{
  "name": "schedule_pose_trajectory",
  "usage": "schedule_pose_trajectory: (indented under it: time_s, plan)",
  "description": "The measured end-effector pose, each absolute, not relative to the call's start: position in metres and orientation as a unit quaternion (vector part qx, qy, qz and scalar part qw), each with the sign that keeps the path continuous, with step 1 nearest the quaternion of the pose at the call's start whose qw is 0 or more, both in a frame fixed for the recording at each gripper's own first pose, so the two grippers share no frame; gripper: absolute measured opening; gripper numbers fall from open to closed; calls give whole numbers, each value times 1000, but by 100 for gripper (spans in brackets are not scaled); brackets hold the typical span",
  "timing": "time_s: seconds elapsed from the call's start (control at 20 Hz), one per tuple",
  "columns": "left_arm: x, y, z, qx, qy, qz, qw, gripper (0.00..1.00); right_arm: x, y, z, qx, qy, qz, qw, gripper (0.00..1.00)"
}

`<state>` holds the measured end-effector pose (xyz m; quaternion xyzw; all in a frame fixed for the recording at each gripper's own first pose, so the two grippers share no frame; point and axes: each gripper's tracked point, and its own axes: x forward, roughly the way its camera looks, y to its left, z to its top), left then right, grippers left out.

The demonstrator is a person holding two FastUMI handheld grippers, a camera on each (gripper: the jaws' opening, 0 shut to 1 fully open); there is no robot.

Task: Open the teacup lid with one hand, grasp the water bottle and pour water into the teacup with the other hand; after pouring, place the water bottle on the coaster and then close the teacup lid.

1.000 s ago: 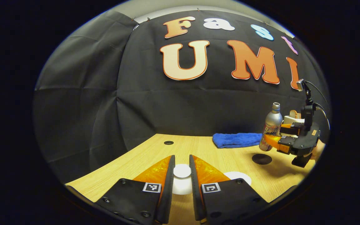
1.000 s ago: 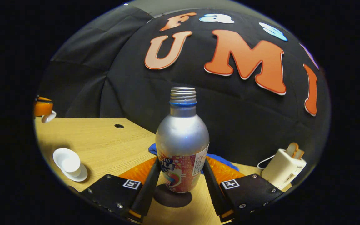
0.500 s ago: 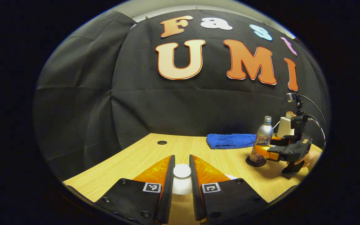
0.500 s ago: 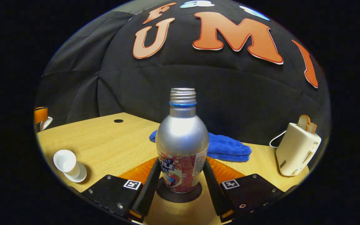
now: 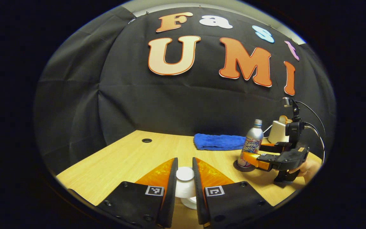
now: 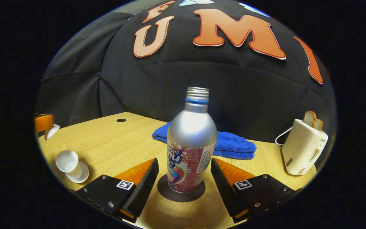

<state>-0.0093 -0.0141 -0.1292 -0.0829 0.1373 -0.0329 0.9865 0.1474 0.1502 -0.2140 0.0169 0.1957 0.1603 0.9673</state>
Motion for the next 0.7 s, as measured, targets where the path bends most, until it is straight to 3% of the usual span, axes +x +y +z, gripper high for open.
schedule_pose_trajectory:
  time_s: [0.15, 0.7]
  plan:
    - [-8, -31, -137, -82, 141, -49, 985, 30, 139, 142, -200, 19, 183, 158, 970, 99]
    - [-9, -57, -177, -70, 180, -70, 979, 33, 103, 109, -151, 47, 130, 136, 981, 99]
